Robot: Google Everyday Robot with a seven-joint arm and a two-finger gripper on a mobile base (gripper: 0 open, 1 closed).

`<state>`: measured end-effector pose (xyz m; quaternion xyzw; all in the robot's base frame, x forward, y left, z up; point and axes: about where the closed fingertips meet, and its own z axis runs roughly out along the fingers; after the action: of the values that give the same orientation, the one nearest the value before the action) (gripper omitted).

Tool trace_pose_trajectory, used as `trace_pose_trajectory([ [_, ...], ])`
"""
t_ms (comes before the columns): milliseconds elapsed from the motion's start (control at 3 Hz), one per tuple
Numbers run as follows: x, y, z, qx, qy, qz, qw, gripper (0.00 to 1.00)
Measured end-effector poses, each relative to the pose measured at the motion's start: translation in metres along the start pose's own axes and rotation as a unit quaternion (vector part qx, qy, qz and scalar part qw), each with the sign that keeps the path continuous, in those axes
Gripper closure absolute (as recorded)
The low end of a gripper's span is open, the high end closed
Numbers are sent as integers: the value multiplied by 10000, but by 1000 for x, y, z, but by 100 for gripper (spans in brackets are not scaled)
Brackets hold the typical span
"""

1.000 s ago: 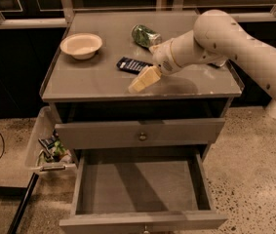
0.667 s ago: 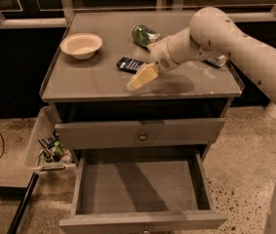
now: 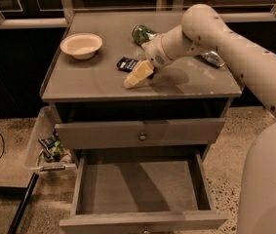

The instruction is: Place rxbar blueberry into middle drawer

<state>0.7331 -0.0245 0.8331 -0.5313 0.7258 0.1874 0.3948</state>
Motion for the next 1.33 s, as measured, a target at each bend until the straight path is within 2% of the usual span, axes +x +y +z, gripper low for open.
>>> trace_pose_trajectory([
  [333, -1, -1, 0, 1, -6, -3, 10000, 18],
  [1333, -1, -1, 0, 0, -6, -3, 10000, 87],
])
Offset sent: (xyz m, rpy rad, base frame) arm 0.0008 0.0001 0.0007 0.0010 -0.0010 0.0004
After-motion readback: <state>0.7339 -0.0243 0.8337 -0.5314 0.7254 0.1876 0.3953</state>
